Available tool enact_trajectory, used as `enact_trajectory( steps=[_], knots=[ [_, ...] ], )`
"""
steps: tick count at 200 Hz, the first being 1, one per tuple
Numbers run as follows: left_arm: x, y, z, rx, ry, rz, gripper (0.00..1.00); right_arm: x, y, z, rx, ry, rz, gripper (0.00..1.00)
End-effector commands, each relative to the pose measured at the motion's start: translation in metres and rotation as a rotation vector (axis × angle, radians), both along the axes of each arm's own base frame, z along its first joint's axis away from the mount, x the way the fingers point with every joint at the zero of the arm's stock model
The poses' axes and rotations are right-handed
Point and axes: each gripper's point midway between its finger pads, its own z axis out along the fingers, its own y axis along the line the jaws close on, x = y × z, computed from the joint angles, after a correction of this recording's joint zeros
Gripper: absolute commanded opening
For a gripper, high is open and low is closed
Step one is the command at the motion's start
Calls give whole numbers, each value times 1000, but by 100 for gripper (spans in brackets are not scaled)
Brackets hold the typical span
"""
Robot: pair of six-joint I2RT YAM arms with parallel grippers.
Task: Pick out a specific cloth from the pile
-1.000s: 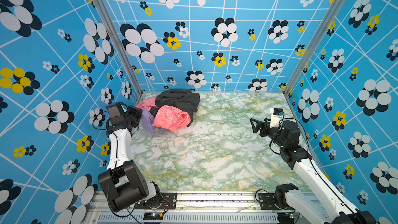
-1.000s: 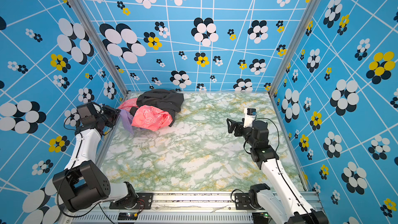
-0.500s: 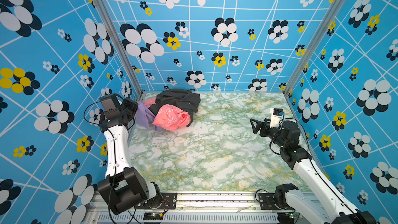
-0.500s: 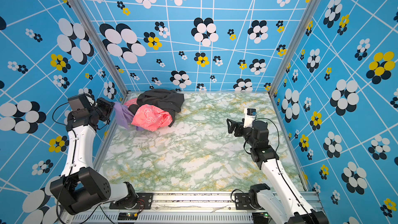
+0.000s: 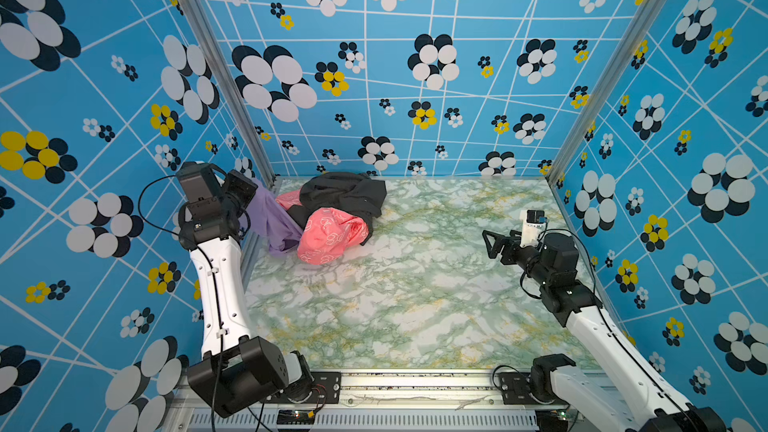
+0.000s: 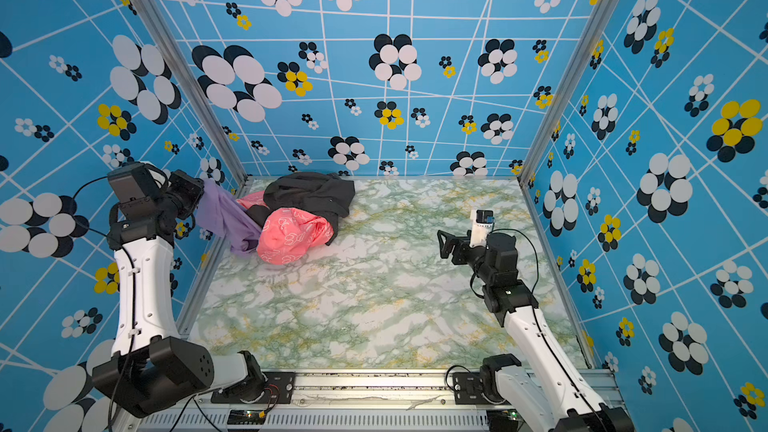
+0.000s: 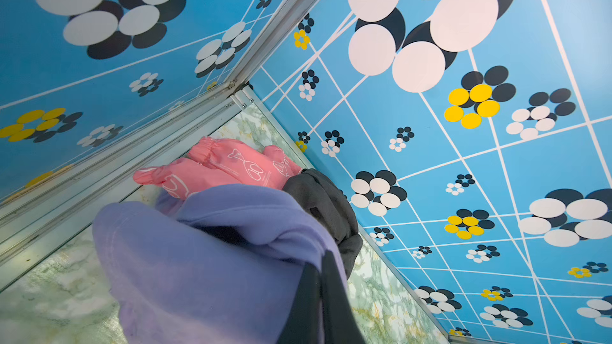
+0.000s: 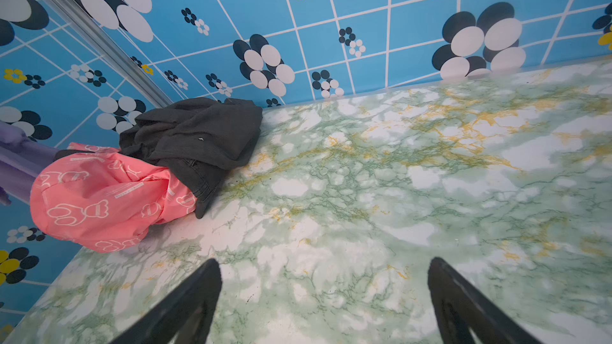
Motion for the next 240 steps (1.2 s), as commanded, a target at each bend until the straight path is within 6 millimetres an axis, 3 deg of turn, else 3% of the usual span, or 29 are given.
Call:
enact_trajectory(
  steps=[1, 32, 61, 105, 149, 165, 190, 197, 223, 240],
  knots=[
    [-6, -15, 58, 152, -129, -35, 0, 1, 2, 15, 10, -29, 1, 99],
    [5, -61, 58, 283, -107, -178, 0, 2, 3, 15, 11, -27, 1, 99],
    [14, -116, 31, 410, -53, -351, 0, 2, 3, 13, 12, -22, 2, 99],
    [10, -200, -48, 526, 75, -638, 0, 3, 3, 10, 8, -13, 3, 99],
    [-17, -268, -136, 653, 257, -918, 0, 6, 5, 7, 16, 1, 6, 99],
    [-27, -283, -161, 704, 318, -996, 10, 7, 6, 7, 21, 3, 8, 99],
    [-36, -295, -178, 750, 367, -1048, 42, 8, 7, 8, 20, 5, 9, 99],
    [-36, -294, -175, 745, 360, -1039, 56, 8, 7, 8, 19, 6, 9, 99],
    [-34, -287, -146, 715, 256, -942, 88, 8, 7, 7, 16, 6, 10, 99],
    [-34, -272, -119, 656, 167, -840, 98, 8, 7, 6, 16, 8, 10, 99]
  ],
)
